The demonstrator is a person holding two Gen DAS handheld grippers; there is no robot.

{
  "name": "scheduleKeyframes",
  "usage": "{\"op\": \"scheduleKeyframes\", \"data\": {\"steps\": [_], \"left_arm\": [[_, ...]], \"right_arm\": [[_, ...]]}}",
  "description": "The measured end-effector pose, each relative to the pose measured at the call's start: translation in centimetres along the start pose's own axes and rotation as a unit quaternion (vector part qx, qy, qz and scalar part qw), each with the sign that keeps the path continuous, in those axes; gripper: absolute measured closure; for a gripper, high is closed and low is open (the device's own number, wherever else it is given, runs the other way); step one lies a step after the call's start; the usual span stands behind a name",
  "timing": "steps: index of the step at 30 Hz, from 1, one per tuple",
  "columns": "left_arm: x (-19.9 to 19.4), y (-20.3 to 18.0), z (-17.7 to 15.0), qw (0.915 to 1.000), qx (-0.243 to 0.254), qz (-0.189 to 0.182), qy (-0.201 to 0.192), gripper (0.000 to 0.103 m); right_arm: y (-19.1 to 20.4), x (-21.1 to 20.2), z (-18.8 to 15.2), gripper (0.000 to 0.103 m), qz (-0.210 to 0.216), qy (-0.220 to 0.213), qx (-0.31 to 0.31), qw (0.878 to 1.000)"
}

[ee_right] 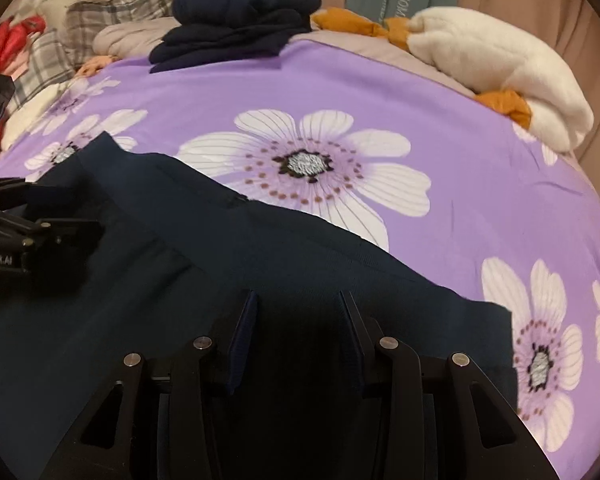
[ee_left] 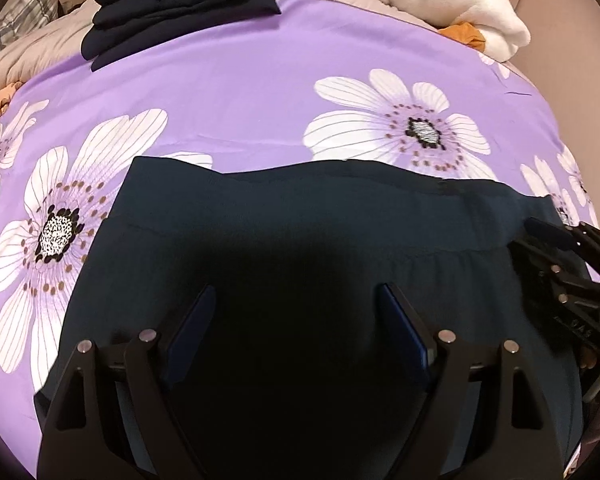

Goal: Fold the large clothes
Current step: 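Open the right gripper and hold both grippers above the folded jacket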

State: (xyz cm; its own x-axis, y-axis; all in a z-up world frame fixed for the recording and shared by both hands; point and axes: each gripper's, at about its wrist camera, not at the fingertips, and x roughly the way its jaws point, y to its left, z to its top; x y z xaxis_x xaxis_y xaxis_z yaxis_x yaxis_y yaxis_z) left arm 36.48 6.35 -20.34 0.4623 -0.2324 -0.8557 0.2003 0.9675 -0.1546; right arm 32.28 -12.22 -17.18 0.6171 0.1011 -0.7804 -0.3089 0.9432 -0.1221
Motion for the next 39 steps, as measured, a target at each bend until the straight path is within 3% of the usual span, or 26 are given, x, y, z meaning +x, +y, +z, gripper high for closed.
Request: {"op": "scheduleKeyframes", "data": {"steps": [5,6,10,14,18,21,24,30,35,37,39], "left_arm": [[-0.3,1.2,0.3,0.9998,-0.005,0.017,-0.01,0.02],[-0.6,1.6,0.1,0.9997,-0.01,0.021,-0.01,0.02],[-1.3,4.3,0.1,0.9978,-0.04,0.051,-0.01,0.022],[-3.3,7.5,-1.0,0.9935,-0.065,0.094,-0.005,0.022],[-6.9,10.7,-3.2,0.9915,-0.107,0.073,-0.016,0.022],[-10.2,11.4,-5.3,0.992,-0.108,0.057,-0.032,0.022],[-12.3,10.4,-7.6,0.9949,-0.089,0.026,-0.041,0.022],[-13.6,5.5,-12.4,0.9982,-0.031,-0.016,-0.049,0.022],[-11.7,1.9,-14.8,0.9995,0.005,-0.007,-0.029,0.023],[-10.8,1.6,-15.4,0.9994,0.012,0.018,-0.026,0.02],[-10.5,2.2,-15.8,0.9993,0.004,0.02,-0.031,0.017]], "right_arm": [[-3.0,0.2,-0.5,0.062,-0.012,0.015,0.059,0.998],[-4.5,0.3,-0.8,0.054,0.005,0.02,0.091,0.996],[-8.1,-0.2,-2.3,0.053,-0.003,0.03,0.173,0.985],[-10.4,-1.8,-4.0,0.053,-0.035,0.036,0.216,0.975],[-10.9,-5.5,-5.6,0.053,-0.098,0.033,0.222,0.97],[-9.9,-9.6,-7.0,0.053,-0.102,0.004,0.209,0.973],[-8.4,-12.5,-8.5,0.053,-0.076,-0.018,0.199,0.977],[-2.7,-14.2,-11.3,0.053,-0.02,-0.034,0.164,0.986],[0.8,-12.7,-13.9,0.053,0.005,-0.018,0.152,0.988],[1.4,-12.4,-14.6,0.053,-0.012,-0.022,0.144,0.989],[1.3,-12.6,-15.0,0.052,-0.026,-0.032,0.145,0.989]]}}
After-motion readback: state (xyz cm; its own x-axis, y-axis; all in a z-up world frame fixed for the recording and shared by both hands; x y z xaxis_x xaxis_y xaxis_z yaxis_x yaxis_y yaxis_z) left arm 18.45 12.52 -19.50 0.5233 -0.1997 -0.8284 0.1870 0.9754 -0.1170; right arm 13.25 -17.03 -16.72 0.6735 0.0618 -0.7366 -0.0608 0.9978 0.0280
